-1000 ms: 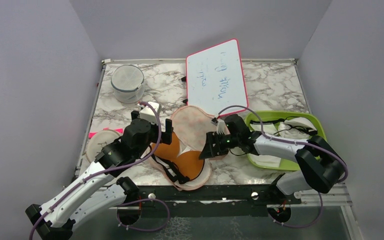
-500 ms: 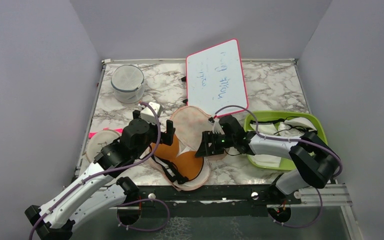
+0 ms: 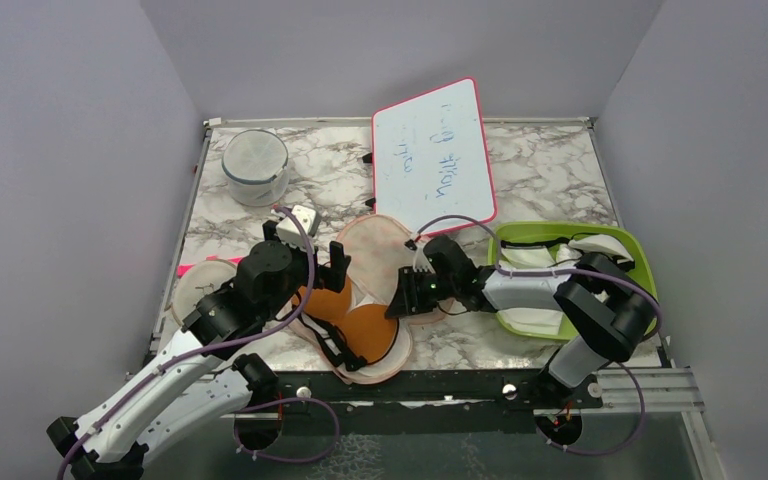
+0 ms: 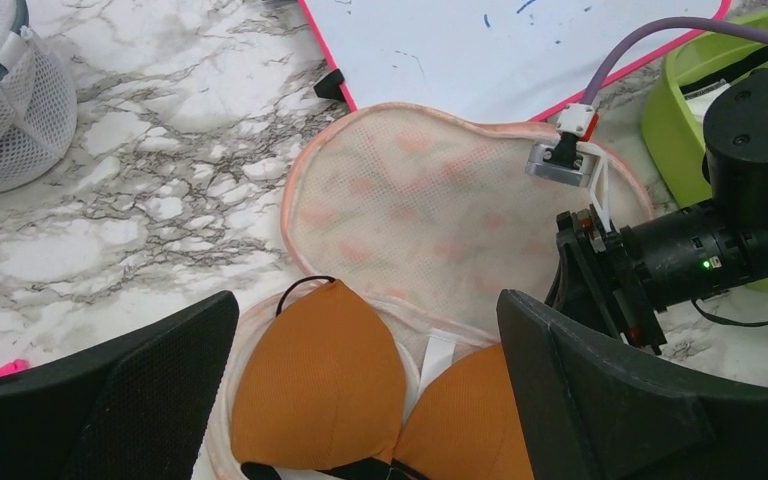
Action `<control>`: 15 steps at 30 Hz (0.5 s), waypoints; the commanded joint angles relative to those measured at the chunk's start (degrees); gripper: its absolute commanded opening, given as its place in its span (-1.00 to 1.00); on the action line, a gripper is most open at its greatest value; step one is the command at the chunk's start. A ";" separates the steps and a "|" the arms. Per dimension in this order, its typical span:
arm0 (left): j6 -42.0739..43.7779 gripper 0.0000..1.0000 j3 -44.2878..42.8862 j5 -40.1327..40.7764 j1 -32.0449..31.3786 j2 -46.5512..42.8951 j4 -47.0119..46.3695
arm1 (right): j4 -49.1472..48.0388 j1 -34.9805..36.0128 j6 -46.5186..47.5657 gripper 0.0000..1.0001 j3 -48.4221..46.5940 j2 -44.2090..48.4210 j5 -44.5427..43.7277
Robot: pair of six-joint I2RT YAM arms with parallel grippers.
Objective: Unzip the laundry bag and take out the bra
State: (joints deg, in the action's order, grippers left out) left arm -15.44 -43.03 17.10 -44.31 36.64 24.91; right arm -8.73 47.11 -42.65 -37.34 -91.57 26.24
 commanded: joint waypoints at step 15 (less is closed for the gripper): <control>0.94 0.98 0.66 -1.63 0.19 0.28 -1.39 | 1.20 0.52 -0.84 -0.95 -0.57 7.20 -6.19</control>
State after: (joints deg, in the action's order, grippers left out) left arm -15.22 -42.92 16.32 -44.31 37.19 24.91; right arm -9.89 47.31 -43.88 -37.32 -87.11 22.90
